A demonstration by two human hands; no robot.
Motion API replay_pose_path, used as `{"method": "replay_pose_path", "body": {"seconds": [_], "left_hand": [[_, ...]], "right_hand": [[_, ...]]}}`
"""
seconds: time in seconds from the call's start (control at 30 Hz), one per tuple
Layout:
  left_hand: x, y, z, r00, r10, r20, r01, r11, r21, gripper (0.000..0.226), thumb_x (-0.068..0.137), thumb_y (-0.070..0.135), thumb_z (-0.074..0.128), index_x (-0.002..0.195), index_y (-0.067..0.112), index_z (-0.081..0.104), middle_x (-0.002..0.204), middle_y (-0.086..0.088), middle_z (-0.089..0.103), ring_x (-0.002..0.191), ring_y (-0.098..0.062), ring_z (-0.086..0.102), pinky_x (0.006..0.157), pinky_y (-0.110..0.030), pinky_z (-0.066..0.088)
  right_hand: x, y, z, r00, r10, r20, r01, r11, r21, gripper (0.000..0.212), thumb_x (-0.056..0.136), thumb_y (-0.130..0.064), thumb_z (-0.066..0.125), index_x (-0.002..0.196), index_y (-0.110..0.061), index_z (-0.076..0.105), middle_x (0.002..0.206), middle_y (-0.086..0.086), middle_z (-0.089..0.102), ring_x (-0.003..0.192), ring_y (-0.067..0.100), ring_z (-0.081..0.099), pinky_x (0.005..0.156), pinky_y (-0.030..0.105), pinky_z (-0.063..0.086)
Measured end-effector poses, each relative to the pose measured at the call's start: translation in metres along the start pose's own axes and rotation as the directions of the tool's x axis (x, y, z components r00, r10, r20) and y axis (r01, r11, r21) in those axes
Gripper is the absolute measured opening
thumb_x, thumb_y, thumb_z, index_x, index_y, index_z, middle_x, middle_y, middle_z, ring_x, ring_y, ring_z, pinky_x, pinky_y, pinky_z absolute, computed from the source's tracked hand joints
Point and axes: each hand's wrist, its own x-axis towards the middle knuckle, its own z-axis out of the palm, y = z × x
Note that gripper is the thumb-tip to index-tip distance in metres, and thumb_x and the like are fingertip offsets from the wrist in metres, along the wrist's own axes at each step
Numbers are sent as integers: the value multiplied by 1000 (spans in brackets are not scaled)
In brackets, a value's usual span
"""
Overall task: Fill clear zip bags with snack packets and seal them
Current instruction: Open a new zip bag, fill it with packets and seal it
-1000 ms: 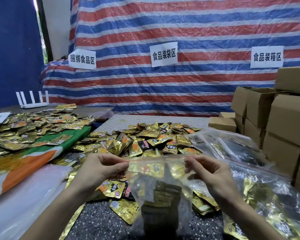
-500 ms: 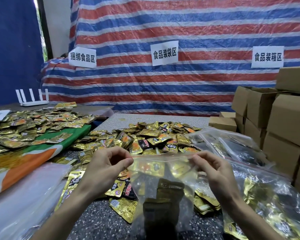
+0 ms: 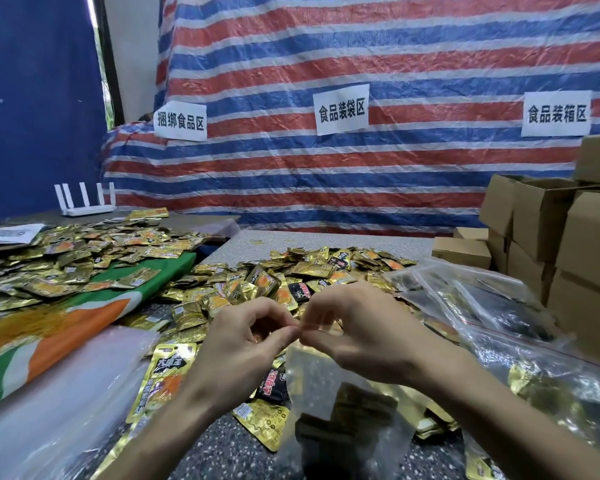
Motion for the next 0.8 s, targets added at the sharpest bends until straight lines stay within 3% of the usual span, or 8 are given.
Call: {"method": "replay_pose_path", "body": {"seconds": [0.27, 0.4, 0.5, 0.67, 0.8], "left_hand": [[-4, 2, 3, 999, 49, 16, -49, 999, -16, 14, 85, 17, 77, 78, 27, 70, 74, 5, 69, 71, -16, 64, 65, -42, 49], [-2, 2, -1, 972, 195, 131, -204, 977, 61, 2, 88, 28, 65, 86, 28, 64, 78, 9, 64, 73, -13, 61, 64, -30, 49], [-1, 1, -2, 939, 267, 217, -300, 944, 139, 8, 93, 28, 60, 87, 30, 63, 78, 15, 61, 72, -8, 58, 61, -22, 45], [0, 2, 3, 969, 226, 96, -234, 968, 88, 16, 84, 21, 66, 75, 33, 69, 72, 21, 65, 69, -5, 60, 58, -16, 41], [5, 2, 9, 986, 153, 70, -153, 988, -14, 12, 82, 22, 69, 73, 24, 77, 69, 12, 69, 68, -15, 64, 58, -32, 49]], "right_hand": [[-3, 2, 1, 999, 53, -10, -52, 997, 60, 8, 85, -35, 71, 87, -28, 74, 76, -14, 66, 74, 5, 60, 68, 38, 54], [-5, 2, -2, 998, 52, -25, -51, 998, 29, 6, 83, -38, 72, 87, -33, 73, 73, -17, 63, 74, 6, 58, 68, 38, 53], [-7, 1, -6, 998, 70, -1, -70, 998, 8, 11, 84, -42, 71, 88, -33, 75, 75, -18, 65, 73, 4, 60, 67, 38, 53], [-14, -2, -8, 993, 117, 7, -116, 993, -33, 15, 86, -48, 68, 90, -35, 74, 79, -18, 70, 74, 0, 61, 68, 35, 53], [-21, -1, -12, 984, 180, -17, -180, 983, -35, 18, 86, -51, 66, 90, -35, 72, 80, -17, 70, 78, 2, 62, 72, 36, 53]]}}
